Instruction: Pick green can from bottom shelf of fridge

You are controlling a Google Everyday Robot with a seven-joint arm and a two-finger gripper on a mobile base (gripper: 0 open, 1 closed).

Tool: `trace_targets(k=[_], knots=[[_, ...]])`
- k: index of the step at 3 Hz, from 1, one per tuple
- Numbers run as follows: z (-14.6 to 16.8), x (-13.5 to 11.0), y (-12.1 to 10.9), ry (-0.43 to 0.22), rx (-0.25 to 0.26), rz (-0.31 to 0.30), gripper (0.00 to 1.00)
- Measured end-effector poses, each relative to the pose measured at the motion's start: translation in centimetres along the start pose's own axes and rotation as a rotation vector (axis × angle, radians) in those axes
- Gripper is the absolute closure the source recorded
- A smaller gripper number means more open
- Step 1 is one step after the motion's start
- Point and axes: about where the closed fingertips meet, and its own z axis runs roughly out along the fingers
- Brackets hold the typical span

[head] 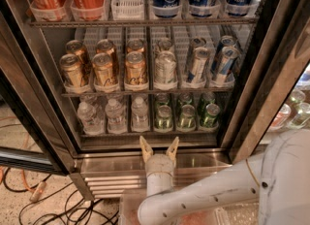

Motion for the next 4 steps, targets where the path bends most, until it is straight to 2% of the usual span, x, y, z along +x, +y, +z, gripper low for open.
trace_targets(k=[1, 2, 3, 4], knots=[[0.7, 0.0, 0.4, -0.028, -0.01, -0.023, 0.17], [1.7, -0.2, 1.0, -0.058, -0.029, -0.046, 0.36], [2.5, -0.3, 0.9, -0.078, -0.024, -0.063, 0.42], [3.5, -0.5, 0.0, -0.094, 0.007, -0.073, 0.44]])
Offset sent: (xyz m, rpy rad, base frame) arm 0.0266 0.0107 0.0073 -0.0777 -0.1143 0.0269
